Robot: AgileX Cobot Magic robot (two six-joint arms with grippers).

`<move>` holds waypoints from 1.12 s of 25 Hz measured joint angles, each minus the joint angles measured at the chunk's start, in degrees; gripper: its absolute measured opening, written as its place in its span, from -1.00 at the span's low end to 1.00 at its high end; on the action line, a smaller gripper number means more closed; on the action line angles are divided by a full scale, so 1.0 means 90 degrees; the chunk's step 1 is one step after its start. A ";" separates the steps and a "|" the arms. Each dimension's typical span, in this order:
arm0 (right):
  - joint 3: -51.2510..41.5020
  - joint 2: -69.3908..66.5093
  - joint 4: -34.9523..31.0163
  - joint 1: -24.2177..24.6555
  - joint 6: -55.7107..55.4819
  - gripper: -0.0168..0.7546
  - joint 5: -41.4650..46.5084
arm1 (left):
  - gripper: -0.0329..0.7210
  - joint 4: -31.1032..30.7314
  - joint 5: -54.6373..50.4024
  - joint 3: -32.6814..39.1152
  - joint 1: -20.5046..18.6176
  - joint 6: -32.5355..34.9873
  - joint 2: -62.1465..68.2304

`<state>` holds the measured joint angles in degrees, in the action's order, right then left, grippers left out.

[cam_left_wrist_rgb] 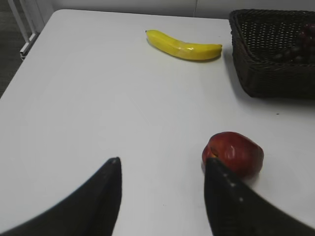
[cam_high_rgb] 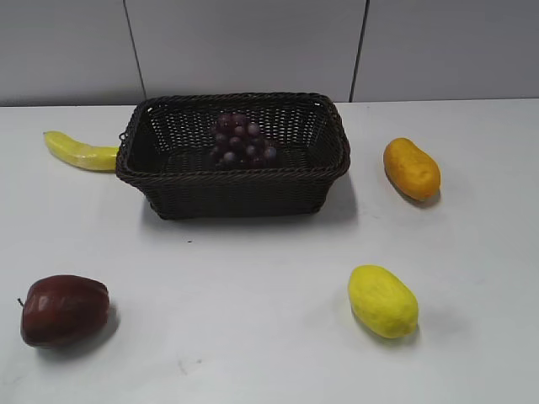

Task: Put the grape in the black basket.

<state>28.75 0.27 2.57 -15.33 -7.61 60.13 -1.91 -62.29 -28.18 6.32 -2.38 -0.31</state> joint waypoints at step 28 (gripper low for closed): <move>0.0000 0.0000 0.0000 0.0000 0.0005 0.56 0.0000 | 0.41 -0.0034 0.0006 0.0000 0.0000 0.0000 0.0000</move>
<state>28.75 0.27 2.57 -15.33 -7.56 60.13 -2.21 -62.23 -28.18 6.32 -2.38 -0.31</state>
